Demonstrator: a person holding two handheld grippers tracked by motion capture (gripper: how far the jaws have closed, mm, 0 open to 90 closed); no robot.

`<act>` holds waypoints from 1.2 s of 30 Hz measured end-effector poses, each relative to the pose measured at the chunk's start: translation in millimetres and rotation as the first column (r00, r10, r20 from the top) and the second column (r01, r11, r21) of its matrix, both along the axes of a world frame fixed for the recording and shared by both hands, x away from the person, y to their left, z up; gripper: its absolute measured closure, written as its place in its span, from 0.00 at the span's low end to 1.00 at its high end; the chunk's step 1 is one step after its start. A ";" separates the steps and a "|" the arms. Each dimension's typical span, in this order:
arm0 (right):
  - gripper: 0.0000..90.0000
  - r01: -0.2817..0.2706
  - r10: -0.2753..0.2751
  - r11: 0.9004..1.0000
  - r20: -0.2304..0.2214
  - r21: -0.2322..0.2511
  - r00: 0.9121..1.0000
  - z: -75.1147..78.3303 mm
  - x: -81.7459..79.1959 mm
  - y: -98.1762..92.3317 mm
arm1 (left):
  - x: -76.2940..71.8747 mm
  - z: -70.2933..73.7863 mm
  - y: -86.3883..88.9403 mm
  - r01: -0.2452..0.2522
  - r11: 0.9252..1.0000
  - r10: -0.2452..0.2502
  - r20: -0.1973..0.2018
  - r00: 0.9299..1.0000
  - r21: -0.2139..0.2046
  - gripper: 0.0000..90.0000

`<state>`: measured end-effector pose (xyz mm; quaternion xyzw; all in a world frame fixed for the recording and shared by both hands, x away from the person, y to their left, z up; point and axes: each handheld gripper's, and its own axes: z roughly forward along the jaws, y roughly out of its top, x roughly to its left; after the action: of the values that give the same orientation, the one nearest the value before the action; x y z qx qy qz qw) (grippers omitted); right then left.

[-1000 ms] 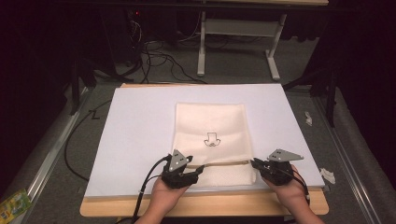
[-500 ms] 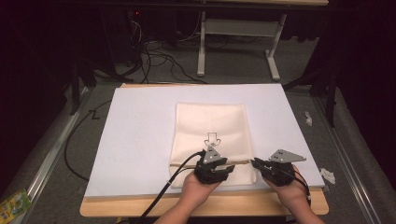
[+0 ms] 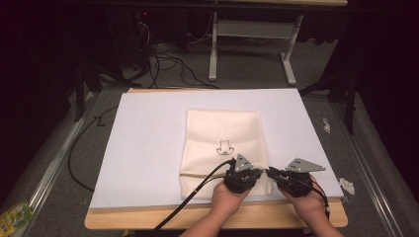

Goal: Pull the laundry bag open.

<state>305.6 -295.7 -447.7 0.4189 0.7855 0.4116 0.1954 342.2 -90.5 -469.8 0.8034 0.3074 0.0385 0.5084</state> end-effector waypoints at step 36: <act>0.95 0.001 0.000 0.999 0.017 -0.039 1.000 4.4 -6.5 10.1 | -3.0 7.8 157.4 -0.168 0.967 0.180 -0.045 0.983 0.189 0.97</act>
<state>299.0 -285.6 -443.3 0.4117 0.7915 0.3996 0.2104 339.2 66.9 -462.0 0.8178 0.3873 0.0866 0.4167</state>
